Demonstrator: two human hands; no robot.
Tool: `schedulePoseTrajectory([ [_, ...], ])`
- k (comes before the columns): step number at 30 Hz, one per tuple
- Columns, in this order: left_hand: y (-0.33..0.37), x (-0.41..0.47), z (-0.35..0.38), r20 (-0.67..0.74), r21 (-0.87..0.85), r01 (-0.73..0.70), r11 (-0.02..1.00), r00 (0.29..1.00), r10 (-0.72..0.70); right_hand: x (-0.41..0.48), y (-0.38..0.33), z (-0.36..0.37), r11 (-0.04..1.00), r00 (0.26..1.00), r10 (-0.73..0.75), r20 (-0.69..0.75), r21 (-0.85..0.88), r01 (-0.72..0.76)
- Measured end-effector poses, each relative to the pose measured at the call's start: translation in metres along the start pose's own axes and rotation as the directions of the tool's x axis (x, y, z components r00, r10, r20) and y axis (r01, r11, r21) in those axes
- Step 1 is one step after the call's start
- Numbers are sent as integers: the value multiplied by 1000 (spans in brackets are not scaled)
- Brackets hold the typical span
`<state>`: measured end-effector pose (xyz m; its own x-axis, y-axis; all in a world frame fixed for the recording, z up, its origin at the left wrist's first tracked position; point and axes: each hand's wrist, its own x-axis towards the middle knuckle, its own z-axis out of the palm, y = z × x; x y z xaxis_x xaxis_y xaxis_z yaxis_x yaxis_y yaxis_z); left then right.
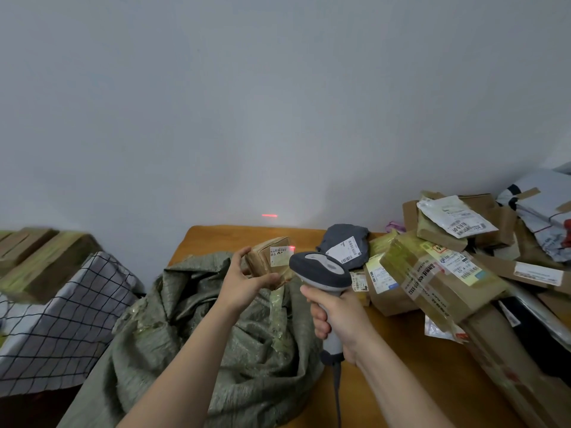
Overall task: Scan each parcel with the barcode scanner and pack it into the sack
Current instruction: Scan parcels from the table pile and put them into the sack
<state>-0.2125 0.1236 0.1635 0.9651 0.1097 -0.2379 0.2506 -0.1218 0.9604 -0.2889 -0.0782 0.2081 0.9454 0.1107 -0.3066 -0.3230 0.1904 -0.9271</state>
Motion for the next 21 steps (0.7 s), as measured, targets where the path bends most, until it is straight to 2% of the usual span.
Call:
schedulePoseTrajectory([
  [8,-4,4,-4,-8,-11,-27,1000,1000,27,-3,-2,4,999,1000,-20,22,-50,21],
  [21,-13,16,-12,-7,35,-2,999,1000,2,6,1,15,999,1000,2,-12,-34,-2],
])
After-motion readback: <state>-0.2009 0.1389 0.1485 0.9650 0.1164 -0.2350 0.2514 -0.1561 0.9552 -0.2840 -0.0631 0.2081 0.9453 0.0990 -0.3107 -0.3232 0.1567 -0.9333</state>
